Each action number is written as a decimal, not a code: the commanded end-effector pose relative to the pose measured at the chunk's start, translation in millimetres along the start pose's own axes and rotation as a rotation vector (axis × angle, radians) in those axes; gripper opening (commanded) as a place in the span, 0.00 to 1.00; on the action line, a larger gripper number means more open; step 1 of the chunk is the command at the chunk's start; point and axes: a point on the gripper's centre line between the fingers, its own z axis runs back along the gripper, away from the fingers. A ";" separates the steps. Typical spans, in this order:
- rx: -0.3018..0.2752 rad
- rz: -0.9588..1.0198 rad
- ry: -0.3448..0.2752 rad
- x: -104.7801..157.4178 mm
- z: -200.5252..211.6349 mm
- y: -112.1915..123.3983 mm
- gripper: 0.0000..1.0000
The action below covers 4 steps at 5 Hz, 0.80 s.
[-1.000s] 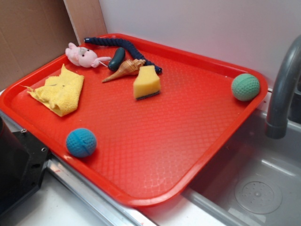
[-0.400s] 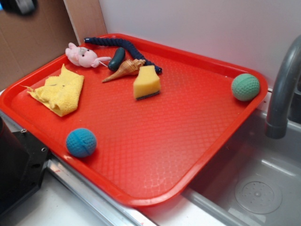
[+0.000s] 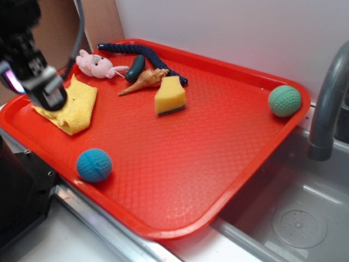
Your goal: Grab the blue ball.
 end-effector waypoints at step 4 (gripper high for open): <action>0.042 -0.170 0.077 14.2 -90.9 -34.1 1.00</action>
